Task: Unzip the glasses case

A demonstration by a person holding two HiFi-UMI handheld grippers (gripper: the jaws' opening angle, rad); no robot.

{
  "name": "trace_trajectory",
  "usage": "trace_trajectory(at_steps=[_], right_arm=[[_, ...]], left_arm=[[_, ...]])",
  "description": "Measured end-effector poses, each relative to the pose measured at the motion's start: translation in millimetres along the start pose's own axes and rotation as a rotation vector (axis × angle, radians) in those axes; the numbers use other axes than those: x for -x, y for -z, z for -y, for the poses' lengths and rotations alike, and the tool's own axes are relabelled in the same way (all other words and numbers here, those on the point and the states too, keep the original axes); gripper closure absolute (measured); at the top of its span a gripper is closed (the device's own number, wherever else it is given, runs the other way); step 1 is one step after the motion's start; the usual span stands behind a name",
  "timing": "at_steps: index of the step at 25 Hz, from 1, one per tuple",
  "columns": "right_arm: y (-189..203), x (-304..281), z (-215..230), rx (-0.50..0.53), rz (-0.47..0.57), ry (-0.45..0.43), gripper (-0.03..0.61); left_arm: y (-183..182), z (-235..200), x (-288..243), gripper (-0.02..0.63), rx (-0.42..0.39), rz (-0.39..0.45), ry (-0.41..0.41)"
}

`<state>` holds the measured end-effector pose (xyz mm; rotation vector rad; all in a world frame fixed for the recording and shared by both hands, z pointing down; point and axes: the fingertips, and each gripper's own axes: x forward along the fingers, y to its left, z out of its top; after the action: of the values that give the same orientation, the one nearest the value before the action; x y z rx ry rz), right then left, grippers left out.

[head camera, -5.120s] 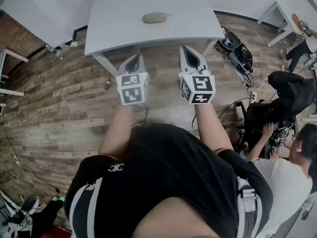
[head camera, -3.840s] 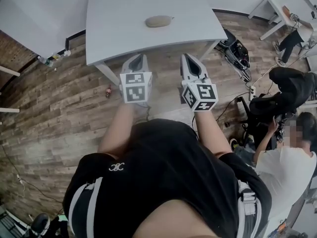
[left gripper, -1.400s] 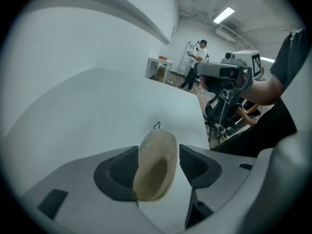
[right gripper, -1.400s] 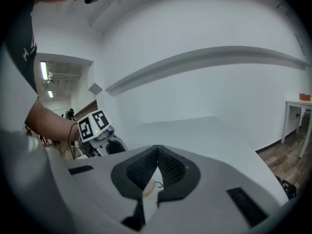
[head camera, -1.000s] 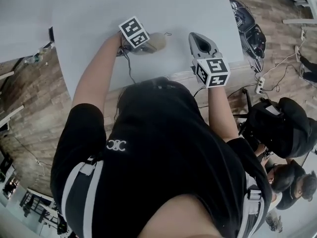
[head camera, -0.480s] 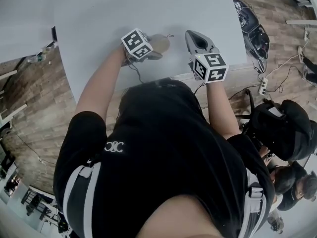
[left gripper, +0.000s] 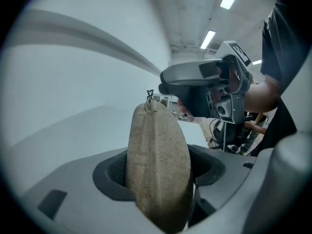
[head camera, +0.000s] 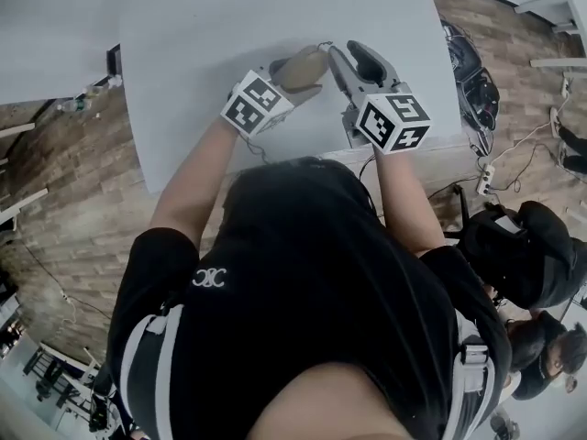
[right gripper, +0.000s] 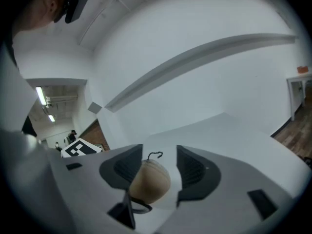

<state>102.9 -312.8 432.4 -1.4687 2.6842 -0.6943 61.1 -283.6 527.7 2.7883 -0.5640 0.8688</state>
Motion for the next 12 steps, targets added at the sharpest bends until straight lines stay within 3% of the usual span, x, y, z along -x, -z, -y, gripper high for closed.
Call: trace_trajectory(at_steps=[1, 4, 7, 8, 10, 12], right_arm=[[-3, -5, -9, -0.017, -0.006, -0.029, 0.354], [-9, -12, -32, -0.036, -0.006, -0.058, 0.354], [-12, -20, -53, -0.013, 0.0, -0.064, 0.356], [-12, -22, -58, 0.003, 0.004, -0.058, 0.365], [-14, -23, -62, 0.053, 0.016, -0.032, 0.494], [-15, -23, -68, 0.104, 0.011, -0.032, 0.501]], left_arm=[[-9, -2, 7, 0.305, -0.035, 0.021, -0.044], [-23, -5, 24, 0.305, -0.129, 0.054, -0.158], [-24, -5, 37, 0.305, -0.161, 0.063, -0.178], [-22, -4, 40, 0.305, -0.164, 0.065, -0.178], [-19, -5, 46, 0.305, -0.166, 0.064, -0.184], [-18, -4, 50, 0.305, -0.16, 0.064, -0.189]])
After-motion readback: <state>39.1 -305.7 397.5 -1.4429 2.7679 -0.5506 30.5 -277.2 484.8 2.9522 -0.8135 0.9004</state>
